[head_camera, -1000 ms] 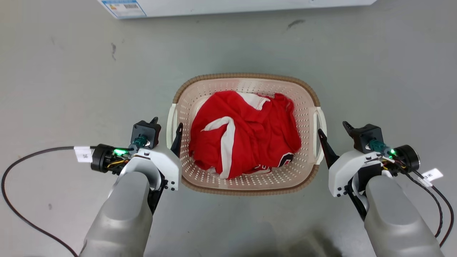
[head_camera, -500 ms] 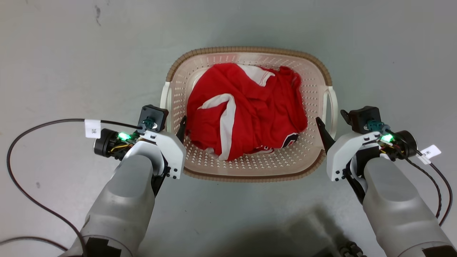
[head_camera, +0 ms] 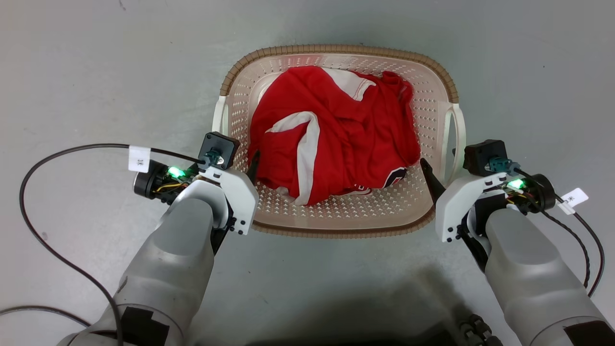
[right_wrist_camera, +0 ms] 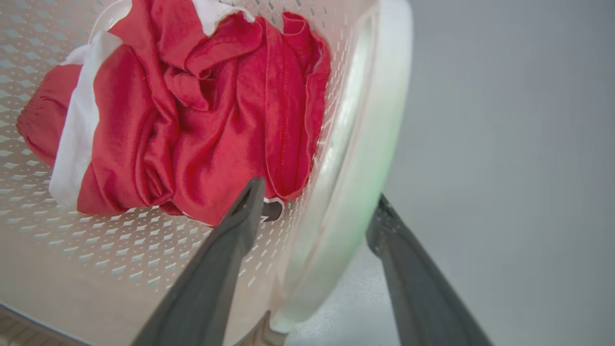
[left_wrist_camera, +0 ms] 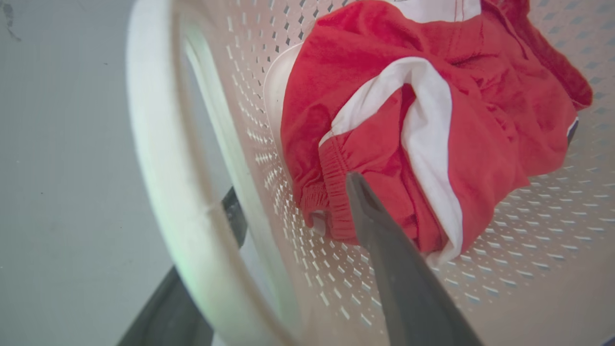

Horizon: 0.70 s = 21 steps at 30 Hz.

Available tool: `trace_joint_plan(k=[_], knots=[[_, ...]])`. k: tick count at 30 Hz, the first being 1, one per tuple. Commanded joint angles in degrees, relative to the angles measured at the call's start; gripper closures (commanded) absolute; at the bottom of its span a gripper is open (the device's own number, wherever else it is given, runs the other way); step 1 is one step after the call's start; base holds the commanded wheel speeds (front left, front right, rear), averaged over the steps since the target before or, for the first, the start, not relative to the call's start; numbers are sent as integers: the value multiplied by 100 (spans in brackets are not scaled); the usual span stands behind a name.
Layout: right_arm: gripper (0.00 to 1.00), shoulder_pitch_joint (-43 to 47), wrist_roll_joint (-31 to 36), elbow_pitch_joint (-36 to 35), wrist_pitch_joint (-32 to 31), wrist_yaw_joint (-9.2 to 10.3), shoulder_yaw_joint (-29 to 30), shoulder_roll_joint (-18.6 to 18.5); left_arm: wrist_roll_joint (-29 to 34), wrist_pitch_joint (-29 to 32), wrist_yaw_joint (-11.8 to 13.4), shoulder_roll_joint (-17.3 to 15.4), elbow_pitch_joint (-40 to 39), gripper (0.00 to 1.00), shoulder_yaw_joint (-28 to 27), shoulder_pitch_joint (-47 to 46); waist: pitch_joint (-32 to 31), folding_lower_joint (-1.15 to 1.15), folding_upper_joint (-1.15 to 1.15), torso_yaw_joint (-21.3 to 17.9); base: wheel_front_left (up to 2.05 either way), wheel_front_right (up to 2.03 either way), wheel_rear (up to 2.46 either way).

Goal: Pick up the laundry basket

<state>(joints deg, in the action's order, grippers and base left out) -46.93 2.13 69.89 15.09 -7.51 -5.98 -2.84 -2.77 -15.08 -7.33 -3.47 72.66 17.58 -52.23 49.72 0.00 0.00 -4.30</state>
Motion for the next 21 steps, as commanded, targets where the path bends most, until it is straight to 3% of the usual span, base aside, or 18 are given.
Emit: trace_joint_plan(k=[1,2,3,12,21], knots=[[55,-107,-105,37,12,4,-51,-8,6,19,-7,6,36,9,56,-100,20,0,0,1,0,0,0],[100,-136,-130,42,12,4,-77,-8,0,14,-9,12,42,63,91,-119,33,0,0,-1,0,0,0],[100,-143,-183,61,12,4,-122,-8,-13,35,-10,20,51,100,130,-131,43,0,0,2,0,0,0],[100,-246,-499,134,16,2,-595,2,-240,140,-37,83,83,100,471,-84,-59,0,0,-19,0,0,0],[100,-29,-722,287,-101,0,-970,16,-859,526,-42,105,61,100,958,335,-810,0,0,38,0,0,0]])
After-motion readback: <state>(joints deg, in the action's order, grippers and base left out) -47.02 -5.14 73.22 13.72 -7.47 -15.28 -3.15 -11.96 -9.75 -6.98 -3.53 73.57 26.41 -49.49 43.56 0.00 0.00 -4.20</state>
